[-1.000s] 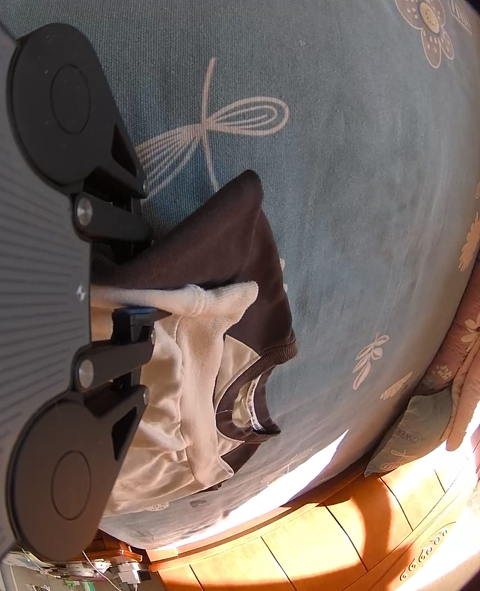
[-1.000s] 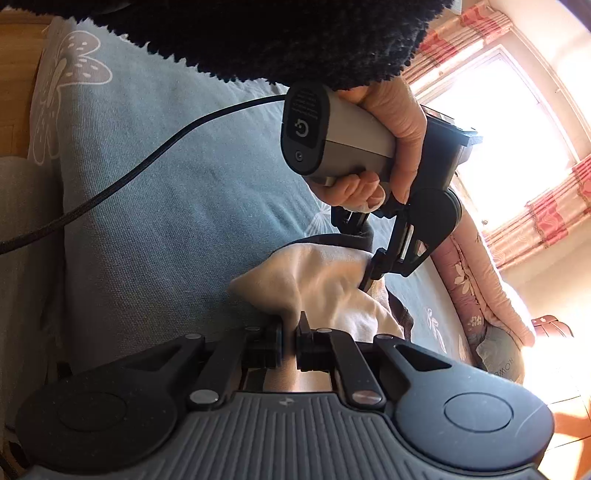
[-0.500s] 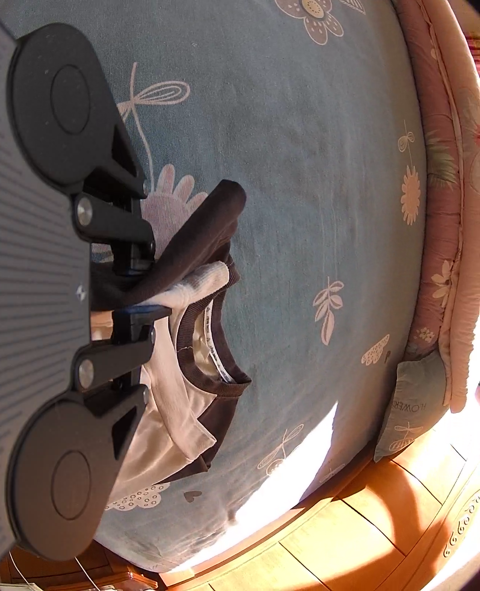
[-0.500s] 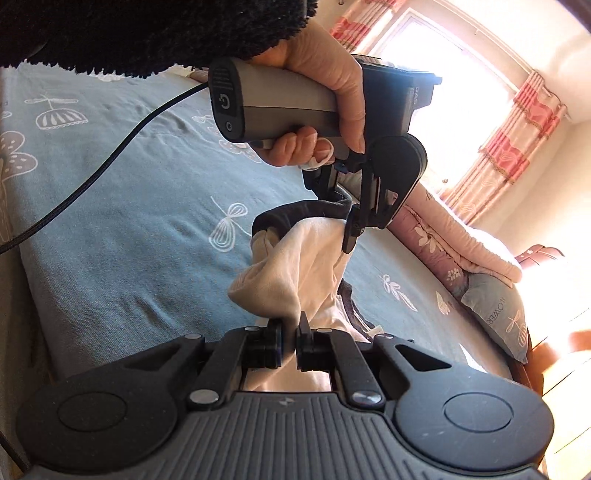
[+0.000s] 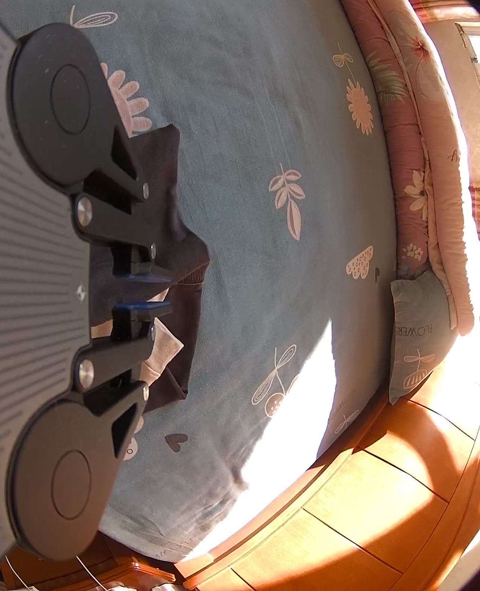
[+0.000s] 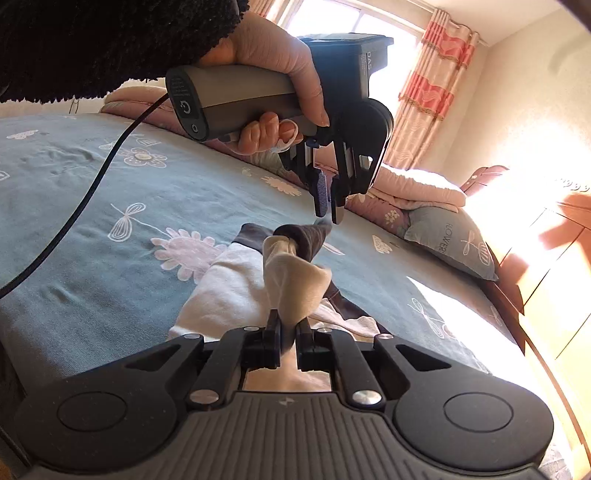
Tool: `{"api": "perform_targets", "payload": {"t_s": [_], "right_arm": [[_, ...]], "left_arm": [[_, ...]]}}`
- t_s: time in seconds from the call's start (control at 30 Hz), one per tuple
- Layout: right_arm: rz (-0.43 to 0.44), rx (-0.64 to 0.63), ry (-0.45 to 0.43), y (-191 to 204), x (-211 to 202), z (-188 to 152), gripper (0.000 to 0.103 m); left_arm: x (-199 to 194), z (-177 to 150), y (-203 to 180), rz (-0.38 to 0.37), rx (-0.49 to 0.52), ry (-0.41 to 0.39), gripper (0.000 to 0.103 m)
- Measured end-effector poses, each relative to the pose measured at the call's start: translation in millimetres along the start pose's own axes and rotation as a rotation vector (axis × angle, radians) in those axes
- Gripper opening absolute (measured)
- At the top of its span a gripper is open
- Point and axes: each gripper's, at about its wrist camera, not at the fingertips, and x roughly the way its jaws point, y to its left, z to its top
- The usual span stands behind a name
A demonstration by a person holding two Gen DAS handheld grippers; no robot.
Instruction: Fold clothes
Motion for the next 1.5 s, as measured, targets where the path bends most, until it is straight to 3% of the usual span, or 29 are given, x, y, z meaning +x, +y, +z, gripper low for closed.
{"api": "perform_targets", "payload": {"t_s": [0.13, 0.3, 0.37, 0.43, 0.5, 0.7, 0.8, 0.93, 1.03, 1.1, 1.5], "right_arm": [[0.024, 0.058, 0.062, -26, 8, -17, 0.011], [0.177, 0.243, 0.174, -49, 24, -47, 0.011], [0.266, 0.321, 0.203, -58, 31, -54, 0.019], [0.339, 0.417, 0.213, -72, 35, -62, 0.035], [0.400, 0.510, 0.225, -88, 40, -73, 0.045], [0.516, 0.782, 0.223, -132, 47, -105, 0.056], [0.573, 0.910, 0.208, -155, 50, -119, 0.060], [0.587, 1.030, 0.210, -171, 57, -130, 0.063], [0.572, 1.056, 0.221, -175, 58, -133, 0.063], [0.559, 1.045, 0.230, -174, 57, -133, 0.063], [0.617, 1.111, 0.228, -177, 61, -138, 0.066]], "left_arm": [[24, -5, -24, -0.002, 0.039, 0.061, 0.008], [42, -17, -26, -0.003, 0.039, 0.110, 0.009], [41, -25, -26, 0.007, 0.070, 0.112, 0.009], [35, -37, -30, 0.016, 0.148, 0.098, 0.011], [22, -54, -33, 0.008, 0.215, 0.066, 0.020], [-23, -118, -30, -0.031, 0.320, -0.026, 0.044], [-38, -153, -37, -0.002, 0.437, -0.041, 0.056], [-40, -199, -61, 0.063, 0.676, -0.065, 0.062], [-27, -228, -80, 0.174, 0.888, -0.071, 0.062], [-20, -238, -85, 0.177, 0.951, -0.057, 0.062], [14, -228, -105, 0.139, 0.918, -0.102, 0.062]]}}
